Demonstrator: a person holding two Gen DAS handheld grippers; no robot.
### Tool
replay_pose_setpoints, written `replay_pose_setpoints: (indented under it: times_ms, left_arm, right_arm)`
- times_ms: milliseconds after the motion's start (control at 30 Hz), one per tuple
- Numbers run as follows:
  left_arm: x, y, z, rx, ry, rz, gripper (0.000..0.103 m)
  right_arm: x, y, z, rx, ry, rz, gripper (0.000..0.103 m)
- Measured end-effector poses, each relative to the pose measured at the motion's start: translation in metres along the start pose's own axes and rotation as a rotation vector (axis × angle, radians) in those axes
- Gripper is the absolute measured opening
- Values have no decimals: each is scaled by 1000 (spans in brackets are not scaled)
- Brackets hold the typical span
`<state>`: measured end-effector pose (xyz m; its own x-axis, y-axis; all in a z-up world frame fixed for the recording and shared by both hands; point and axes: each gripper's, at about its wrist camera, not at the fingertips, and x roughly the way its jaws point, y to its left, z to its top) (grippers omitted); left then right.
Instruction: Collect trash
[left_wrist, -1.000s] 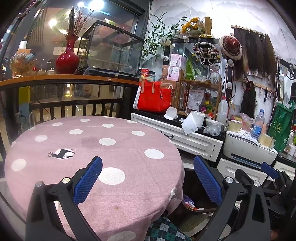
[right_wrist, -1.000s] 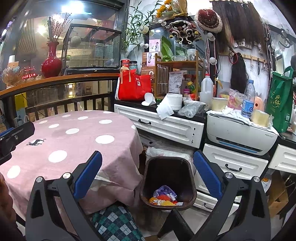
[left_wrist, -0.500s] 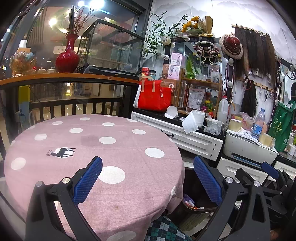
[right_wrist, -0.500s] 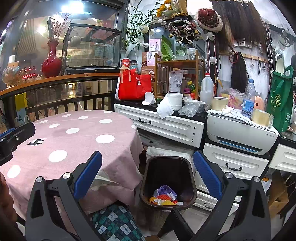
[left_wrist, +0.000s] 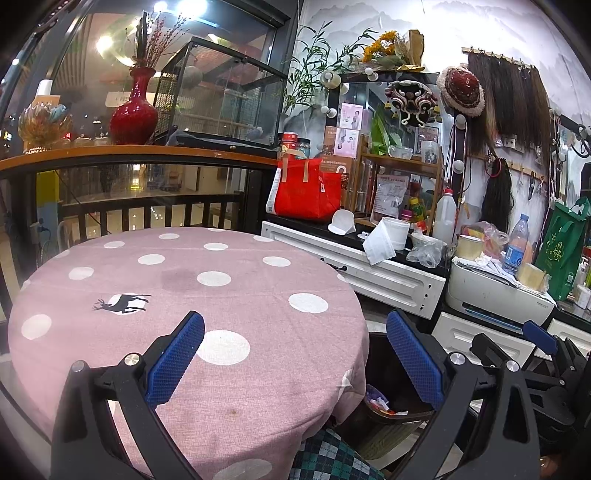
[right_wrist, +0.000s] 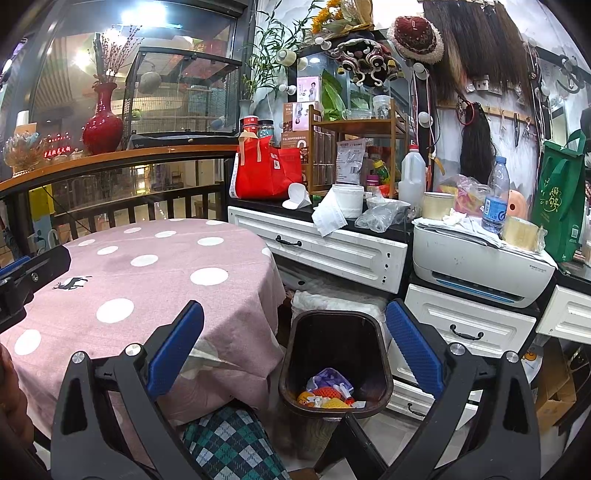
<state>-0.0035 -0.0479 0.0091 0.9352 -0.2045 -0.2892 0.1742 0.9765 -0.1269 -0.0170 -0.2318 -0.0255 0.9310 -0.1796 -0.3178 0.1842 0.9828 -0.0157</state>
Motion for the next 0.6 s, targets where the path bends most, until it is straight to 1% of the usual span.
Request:
replay_pose_setpoints:
  times_ms: [267,600]
  left_arm:
    - [0,-1,1,1,1,2,97]
    - [2,5,-6,2,8,10,97]
  right_arm:
    - [0,0,-1,1,2,-1,97]
    - [1,0,-1,0,6,-1,97]
